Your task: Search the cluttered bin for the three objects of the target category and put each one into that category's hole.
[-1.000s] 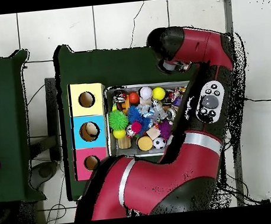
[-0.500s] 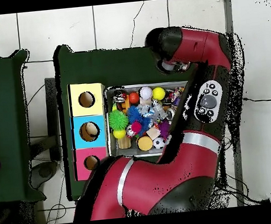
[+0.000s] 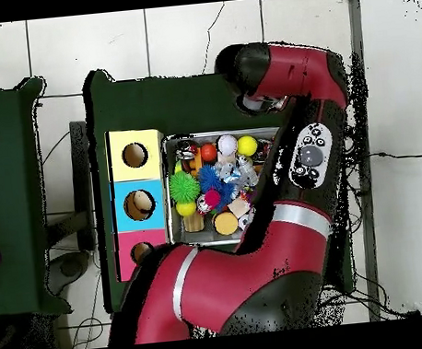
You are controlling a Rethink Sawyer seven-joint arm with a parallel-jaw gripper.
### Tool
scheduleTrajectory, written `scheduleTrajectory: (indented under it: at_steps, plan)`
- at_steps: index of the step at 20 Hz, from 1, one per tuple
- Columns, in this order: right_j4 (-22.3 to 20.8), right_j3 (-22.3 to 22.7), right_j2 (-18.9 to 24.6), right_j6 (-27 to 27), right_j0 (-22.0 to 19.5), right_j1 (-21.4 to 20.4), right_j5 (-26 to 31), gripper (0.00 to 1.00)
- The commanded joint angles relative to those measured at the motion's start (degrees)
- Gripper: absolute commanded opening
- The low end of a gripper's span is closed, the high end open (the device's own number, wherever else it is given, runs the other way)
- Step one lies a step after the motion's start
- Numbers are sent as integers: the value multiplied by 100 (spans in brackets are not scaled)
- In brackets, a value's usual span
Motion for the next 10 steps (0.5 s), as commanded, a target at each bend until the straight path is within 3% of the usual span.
scheduleTrajectory:
  at_steps: [1,7,10]
  plan:
    - [74,808,144,1864,221,-39,220,100]
    - [78,1630,216,1903,316,-469,-377,100]
    - [100,1766,214,1871,331,-576,-425,100]
